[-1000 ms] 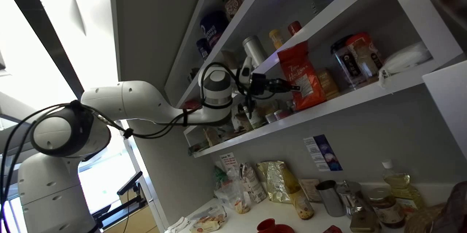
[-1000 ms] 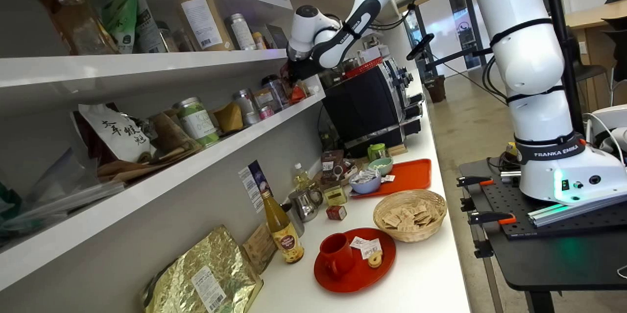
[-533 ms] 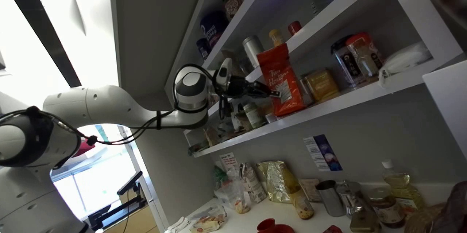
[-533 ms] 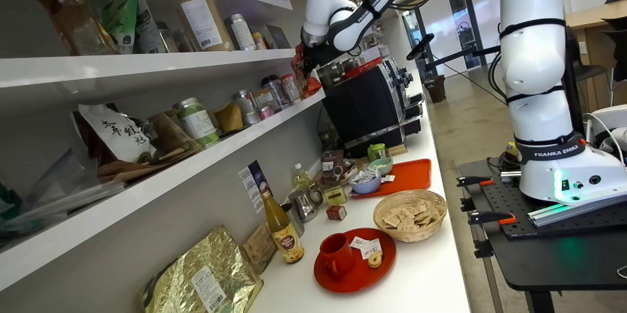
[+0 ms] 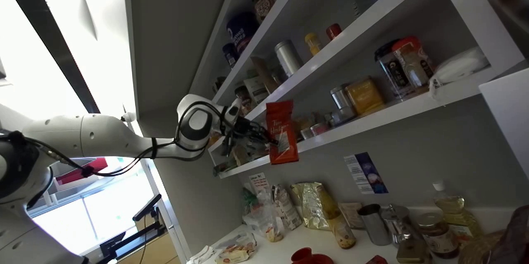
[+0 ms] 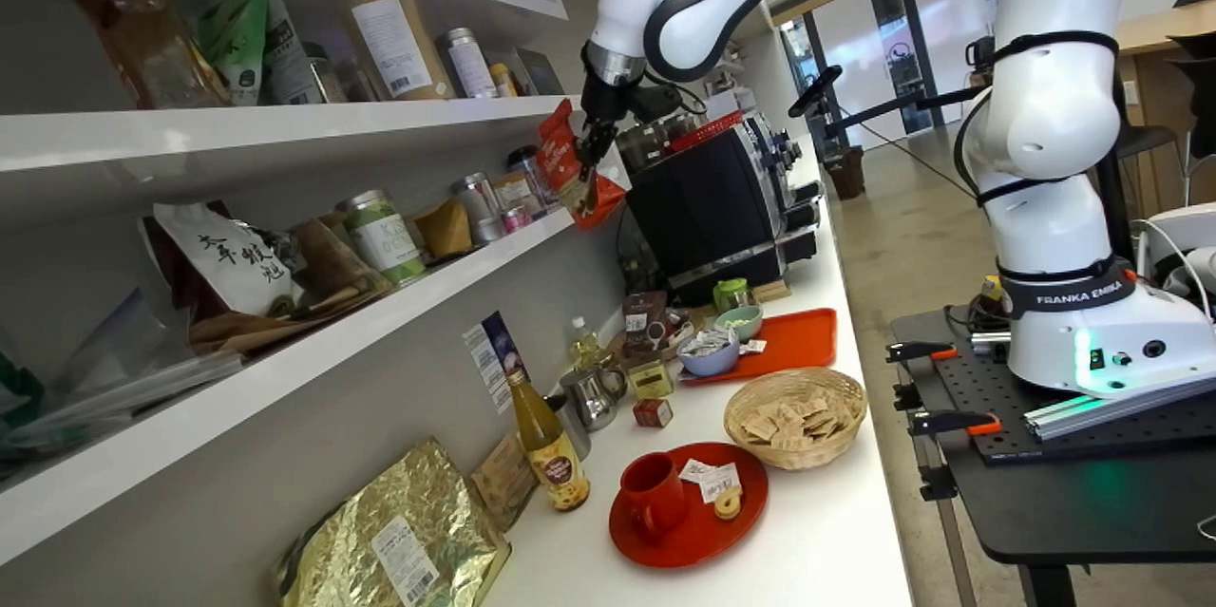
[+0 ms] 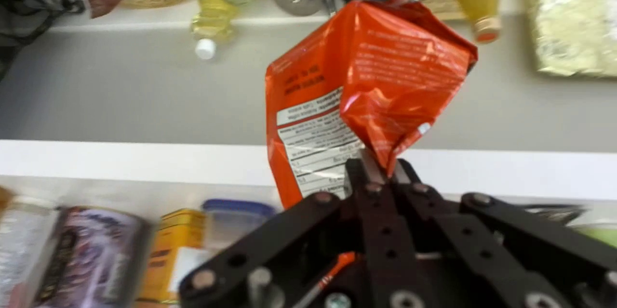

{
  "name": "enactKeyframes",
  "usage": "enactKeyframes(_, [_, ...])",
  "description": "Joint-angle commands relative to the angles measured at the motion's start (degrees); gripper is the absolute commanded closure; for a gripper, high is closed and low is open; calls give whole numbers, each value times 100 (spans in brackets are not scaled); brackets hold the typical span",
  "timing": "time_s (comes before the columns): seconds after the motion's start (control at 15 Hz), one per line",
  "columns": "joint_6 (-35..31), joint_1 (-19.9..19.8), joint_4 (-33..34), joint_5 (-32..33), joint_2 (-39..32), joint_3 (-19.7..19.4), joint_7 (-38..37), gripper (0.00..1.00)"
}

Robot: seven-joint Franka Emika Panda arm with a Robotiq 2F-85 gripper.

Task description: Remove the orange packet from the shelf

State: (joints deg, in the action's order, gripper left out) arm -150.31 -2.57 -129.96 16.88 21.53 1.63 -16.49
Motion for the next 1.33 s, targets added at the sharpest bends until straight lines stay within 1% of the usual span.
enactKeyframes(0.0, [170,649,-345,-808,91,452,382,98])
enactKeyframes(0.2, [37,1243,-540,-1357,-77,830,557,98])
enactKeyframes(0.33, [-138,1464,-685,-1442,-250,1112,528,98])
enactKeyframes(0.53, [-490,1711,-878,-1500,-539,1401,524,98])
enactKeyframes(0.93, [-1346,1968,-1229,-1441,-1241,1728,547,98])
enactKeyframes(1.13, [-1861,2010,-1244,-1218,-1752,1859,494,98])
enactKeyframes(1.27, [-2164,1970,-1193,-995,-2160,1924,501,98])
